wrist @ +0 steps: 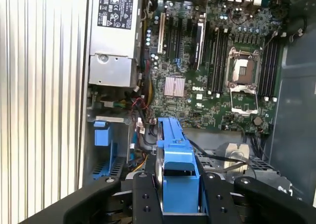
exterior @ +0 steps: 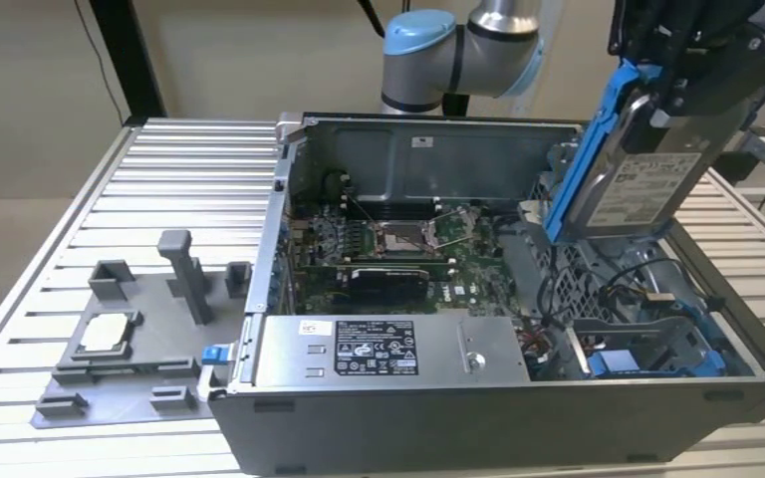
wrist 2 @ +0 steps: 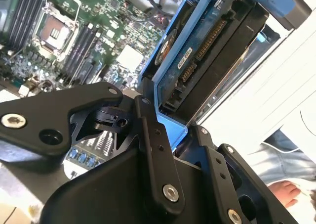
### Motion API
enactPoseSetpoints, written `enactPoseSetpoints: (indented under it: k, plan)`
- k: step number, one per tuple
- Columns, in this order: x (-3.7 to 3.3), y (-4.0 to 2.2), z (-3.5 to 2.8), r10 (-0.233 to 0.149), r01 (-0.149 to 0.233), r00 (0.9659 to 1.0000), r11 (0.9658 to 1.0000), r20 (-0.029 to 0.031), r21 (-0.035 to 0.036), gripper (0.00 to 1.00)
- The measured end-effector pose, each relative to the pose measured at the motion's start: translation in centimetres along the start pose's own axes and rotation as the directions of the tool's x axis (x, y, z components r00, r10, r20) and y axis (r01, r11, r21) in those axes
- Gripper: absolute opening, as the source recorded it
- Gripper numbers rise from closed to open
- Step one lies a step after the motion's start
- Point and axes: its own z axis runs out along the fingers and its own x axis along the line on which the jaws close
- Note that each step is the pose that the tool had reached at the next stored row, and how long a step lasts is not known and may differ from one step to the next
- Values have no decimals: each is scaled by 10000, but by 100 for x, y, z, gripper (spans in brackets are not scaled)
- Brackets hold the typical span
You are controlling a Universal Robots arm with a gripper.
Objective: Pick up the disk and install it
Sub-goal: 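Pick up the disk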
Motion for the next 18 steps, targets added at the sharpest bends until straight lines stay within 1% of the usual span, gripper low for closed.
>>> enactPoseSetpoints:
  k: [3,5,7,18]
  plan:
    - [76,4,-10,0,0,10000,10000,13,0,0]
    - [135,7,-13,0,0,10000,10000,37,1,0]
    - [180,10,-16,0,0,10000,10000,46,2,0]
    - [203,11,-17,0,0,10000,10000,50,2,0]
